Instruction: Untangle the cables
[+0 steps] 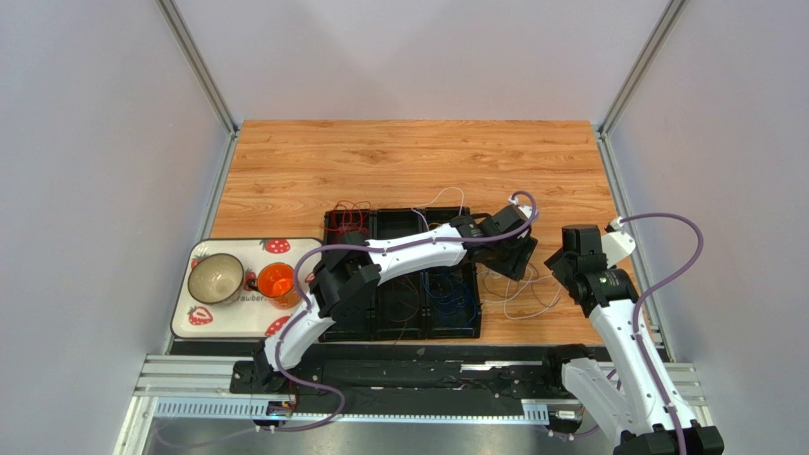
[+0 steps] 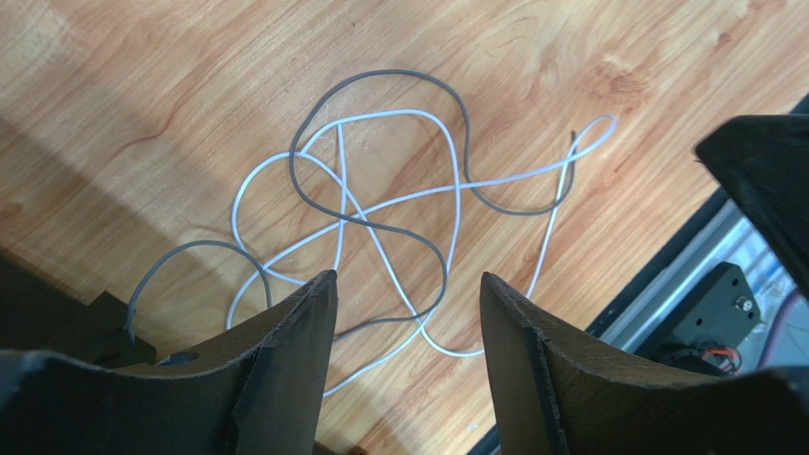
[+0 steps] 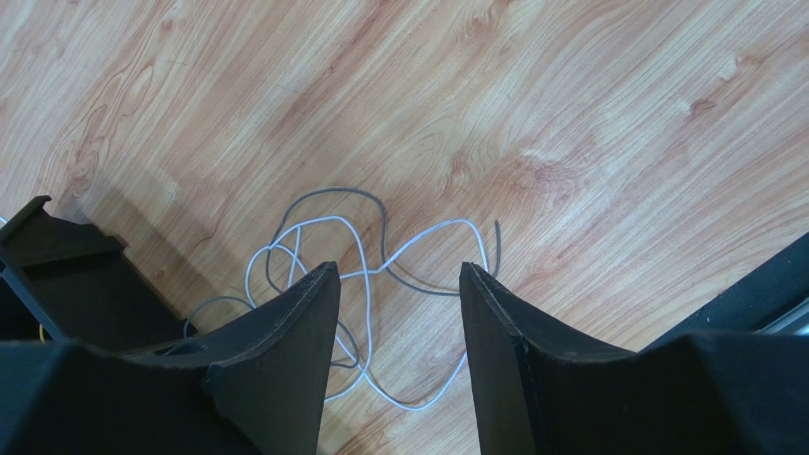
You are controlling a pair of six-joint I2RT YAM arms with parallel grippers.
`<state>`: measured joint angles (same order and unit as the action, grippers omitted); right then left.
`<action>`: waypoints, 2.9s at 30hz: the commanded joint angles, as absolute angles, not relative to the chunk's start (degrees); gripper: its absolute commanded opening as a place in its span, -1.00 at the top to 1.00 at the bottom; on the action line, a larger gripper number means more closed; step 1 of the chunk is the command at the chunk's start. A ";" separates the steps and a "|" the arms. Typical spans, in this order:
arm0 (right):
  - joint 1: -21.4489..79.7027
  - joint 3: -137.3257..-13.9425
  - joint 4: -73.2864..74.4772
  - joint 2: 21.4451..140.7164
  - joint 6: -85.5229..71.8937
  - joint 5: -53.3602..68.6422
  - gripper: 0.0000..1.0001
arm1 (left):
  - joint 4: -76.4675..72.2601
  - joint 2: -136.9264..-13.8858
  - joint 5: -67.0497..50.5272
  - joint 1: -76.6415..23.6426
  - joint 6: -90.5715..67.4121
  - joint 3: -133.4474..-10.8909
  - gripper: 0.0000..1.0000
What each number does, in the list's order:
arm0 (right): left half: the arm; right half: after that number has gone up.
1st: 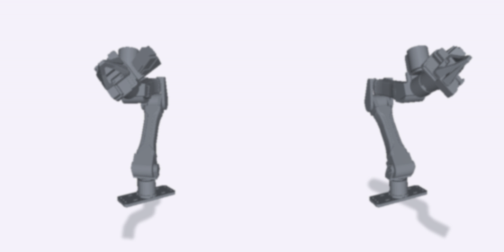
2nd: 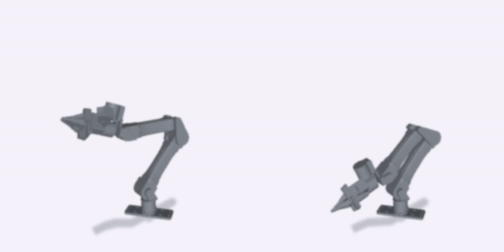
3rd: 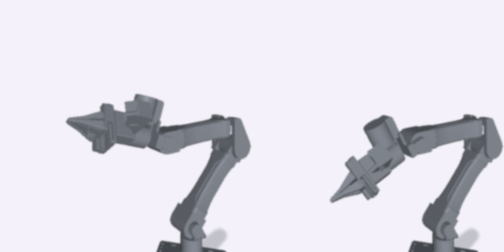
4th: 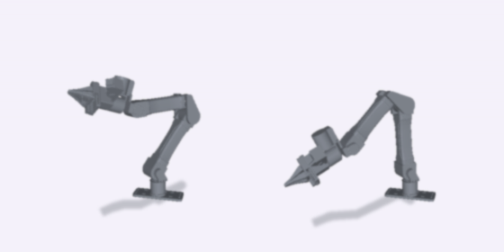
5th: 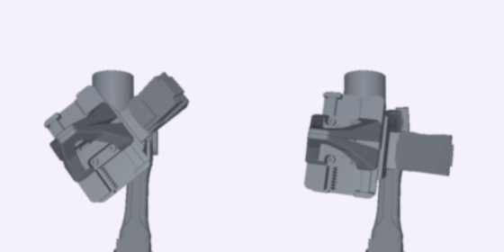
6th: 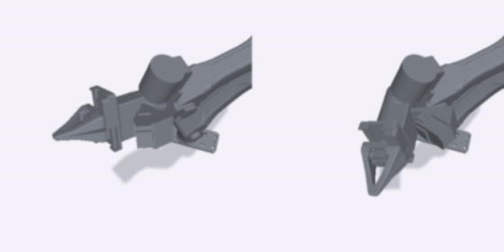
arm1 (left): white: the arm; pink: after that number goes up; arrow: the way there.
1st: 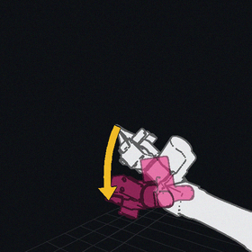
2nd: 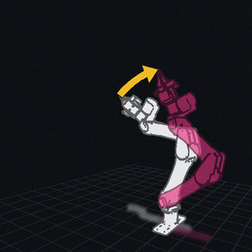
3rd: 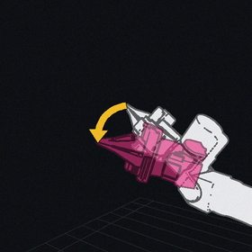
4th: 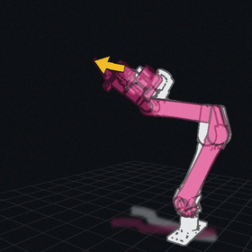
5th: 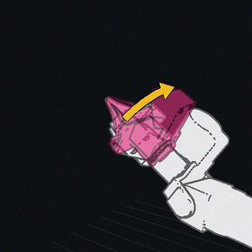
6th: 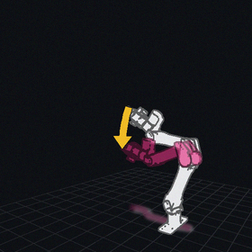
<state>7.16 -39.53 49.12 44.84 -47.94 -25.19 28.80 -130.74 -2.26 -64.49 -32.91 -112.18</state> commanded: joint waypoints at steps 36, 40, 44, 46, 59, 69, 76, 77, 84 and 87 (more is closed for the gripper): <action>4.75 -37.35 45.44 42.28 -45.35 -21.53 -0.05 | 27.42 -138.08 -5.62 -66.62 -35.42 -119.09 0.50; 4.66 -37.18 45.44 42.10 -45.18 -21.27 -0.04 | 27.95 -136.94 -6.06 -66.71 -35.33 -119.09 1.00; 4.48 -37.09 45.53 41.57 -44.91 -21.09 -0.04 | 29.87 -132.03 -4.58 -66.62 -34.02 -117.69 1.00; 4.48 -37.09 45.61 41.22 -44.91 -20.83 -0.04 | 30.32 -128.69 -2.82 -66.62 -33.49 -116.20 1.00; 4.39 -35.68 45.00 40.87 -45.00 -15.38 0.03 | 31.99 -118.31 -1.58 -65.83 -32.43 -111.62 1.00; 4.39 -34.81 42.98 41.13 -44.21 -12.48 0.01 | 33.05 -111.63 -0.09 -65.92 -31.91 -109.95 1.00; 4.48 -32.87 39.65 42.01 -42.63 -8.18 0.07 | 34.72 -107.50 2.37 -65.92 -30.68 -109.69 1.00; 4.40 -32.87 39.46 41.92 -42.63 -7.91 0.07 | 34.72 -106.97 3.07 -65.83 -30.41 -109.43 1.00; 4.48 -33.40 37.27 41.40 -42.36 -5.01 0.08 | 34.72 -105.29 3.87 -65.83 -30.41 -106.97 1.00; 4.48 -34.10 37.09 40.96 -42.89 -4.66 0.09 | 34.02 -104.59 3.96 -65.83 -30.59 -105.56 1.00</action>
